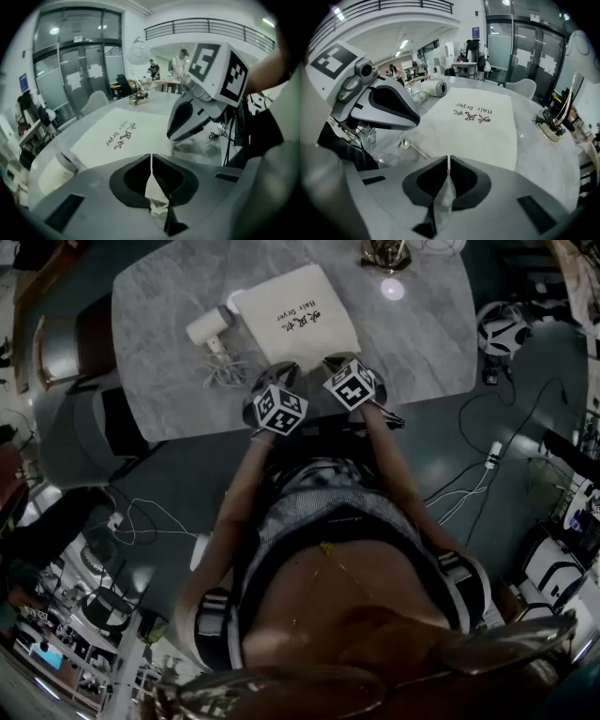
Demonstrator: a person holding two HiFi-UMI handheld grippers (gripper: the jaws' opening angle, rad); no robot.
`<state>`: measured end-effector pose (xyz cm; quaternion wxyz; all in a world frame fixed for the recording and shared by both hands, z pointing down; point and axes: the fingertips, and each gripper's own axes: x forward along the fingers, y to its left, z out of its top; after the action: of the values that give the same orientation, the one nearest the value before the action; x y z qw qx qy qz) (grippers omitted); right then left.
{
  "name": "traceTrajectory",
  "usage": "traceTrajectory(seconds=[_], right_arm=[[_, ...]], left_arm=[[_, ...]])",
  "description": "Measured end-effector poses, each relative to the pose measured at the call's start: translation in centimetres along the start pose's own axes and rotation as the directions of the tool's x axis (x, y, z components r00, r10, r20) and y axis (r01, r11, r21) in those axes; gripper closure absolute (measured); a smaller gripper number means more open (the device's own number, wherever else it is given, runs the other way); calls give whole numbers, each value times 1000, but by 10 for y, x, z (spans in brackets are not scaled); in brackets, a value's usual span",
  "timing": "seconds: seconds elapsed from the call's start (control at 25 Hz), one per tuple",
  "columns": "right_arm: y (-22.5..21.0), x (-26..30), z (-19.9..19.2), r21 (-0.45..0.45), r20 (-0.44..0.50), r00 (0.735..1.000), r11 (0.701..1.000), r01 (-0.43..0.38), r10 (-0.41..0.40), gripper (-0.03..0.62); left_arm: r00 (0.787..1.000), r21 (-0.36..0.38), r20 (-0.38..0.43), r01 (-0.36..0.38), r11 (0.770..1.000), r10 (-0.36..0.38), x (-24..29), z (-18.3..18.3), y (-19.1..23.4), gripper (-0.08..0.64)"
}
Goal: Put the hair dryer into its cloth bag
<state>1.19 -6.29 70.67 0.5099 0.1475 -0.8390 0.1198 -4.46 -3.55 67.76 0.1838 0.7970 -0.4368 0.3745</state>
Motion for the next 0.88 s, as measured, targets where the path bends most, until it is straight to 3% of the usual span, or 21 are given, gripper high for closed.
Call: traceTrajectory(seconds=[0.12,0.32,0.52,0.88], right_arm=[[1,7,-6,14,-19,1000,1000,-12,13,522],[2,17,-18,43,-44,999,999,-22,24,522],[4,24,-20,85,-43,998,996,-36,40,522],[2,26,-21,92,-31,999,996,-10,13,522]], left_arm=[[998,143,-55,45,989,-37,6,-5,-12,560],[986,183,-115,139,973,-119,15,-11,-28,434],[974,367,-221,138,920,-58,30,-31,-24,433],[966,442,-256,137,886,-21,41,-37,-21,435]])
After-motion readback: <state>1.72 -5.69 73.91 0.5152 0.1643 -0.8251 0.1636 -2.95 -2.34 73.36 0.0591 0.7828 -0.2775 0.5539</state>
